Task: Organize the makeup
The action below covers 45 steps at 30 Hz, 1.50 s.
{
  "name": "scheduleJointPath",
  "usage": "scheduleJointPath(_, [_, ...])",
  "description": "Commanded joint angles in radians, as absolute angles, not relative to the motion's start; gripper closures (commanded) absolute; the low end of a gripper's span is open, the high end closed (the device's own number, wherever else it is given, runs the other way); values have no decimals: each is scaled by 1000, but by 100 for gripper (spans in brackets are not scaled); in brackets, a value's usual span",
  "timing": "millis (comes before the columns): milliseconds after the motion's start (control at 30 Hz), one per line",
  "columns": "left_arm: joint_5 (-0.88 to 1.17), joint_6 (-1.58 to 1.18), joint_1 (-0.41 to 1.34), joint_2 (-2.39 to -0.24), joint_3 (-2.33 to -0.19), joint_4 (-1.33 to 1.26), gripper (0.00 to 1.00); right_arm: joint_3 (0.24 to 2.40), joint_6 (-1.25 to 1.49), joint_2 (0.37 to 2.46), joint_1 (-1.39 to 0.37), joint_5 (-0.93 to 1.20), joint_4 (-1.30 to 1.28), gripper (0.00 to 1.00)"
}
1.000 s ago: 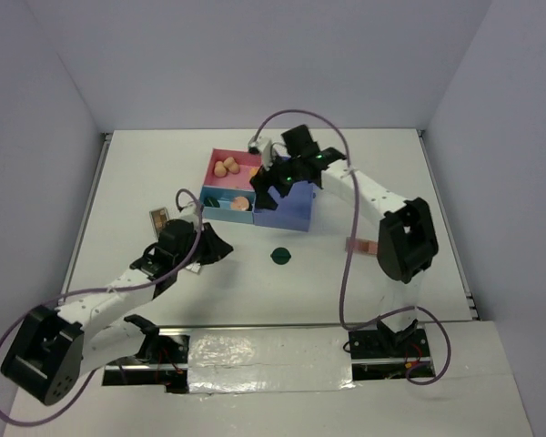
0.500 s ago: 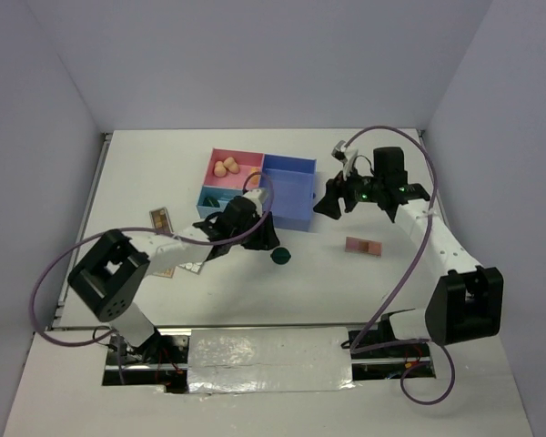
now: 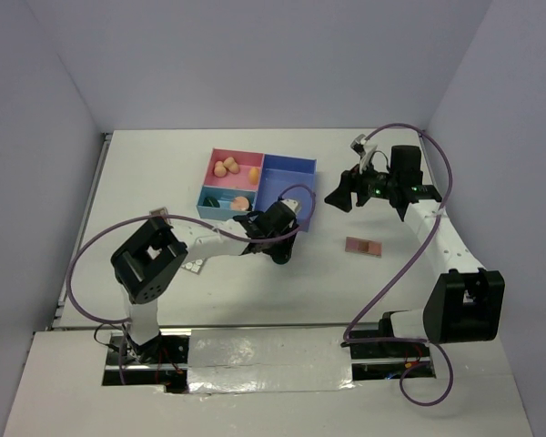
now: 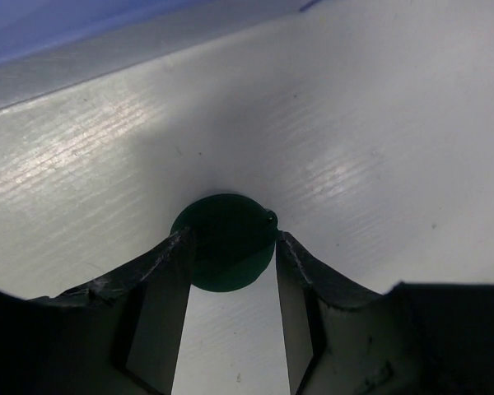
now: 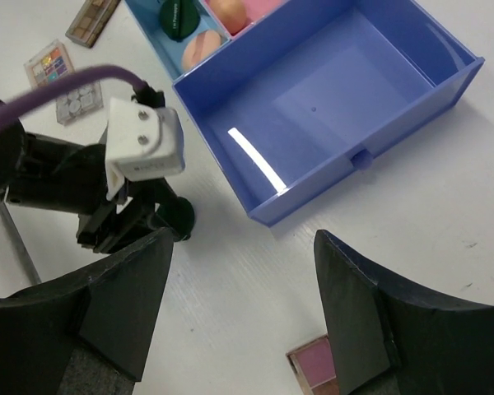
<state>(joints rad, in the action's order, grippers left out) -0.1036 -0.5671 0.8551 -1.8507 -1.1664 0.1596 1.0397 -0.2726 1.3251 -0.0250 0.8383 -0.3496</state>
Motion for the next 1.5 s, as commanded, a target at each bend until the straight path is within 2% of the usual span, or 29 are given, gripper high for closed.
scheduleJointPath(0, [-172,-523,877,-1884,-1216,239,44,1046,-253,1315,-20,873,-298,23])
scheduleJointPath(333, [-236,-486,917,-1966,-1281,328,43,1031,-245,1301,-8,874,-288,23])
scheduleJointPath(467, [-255,-477,927,-1999,-1287,342,48,1032,-241,1301,-6,877,-287,23])
scheduleJointPath(667, [-265,-480,933,-1999,-1264,338,77,1032,-236,1299,-8,879,-287,23])
scheduleJointPath(800, [-252,-480,933,-1980,-1243,321,92,1035,-235,1304,21,874,-290,23])
scheduleJointPath(933, [-242,-480,933,-1947,-1229,305,99,1038,-236,1301,25,871,-293,22])
scheduleJointPath(1233, [-229,-511,907,-1700,-1184,244,100,1035,-250,1298,26,858,-304,22])
scheduleJointPath(1467, [-192,-546,778,-1510,-1097,160,100,1034,-250,1298,26,857,-302,22])
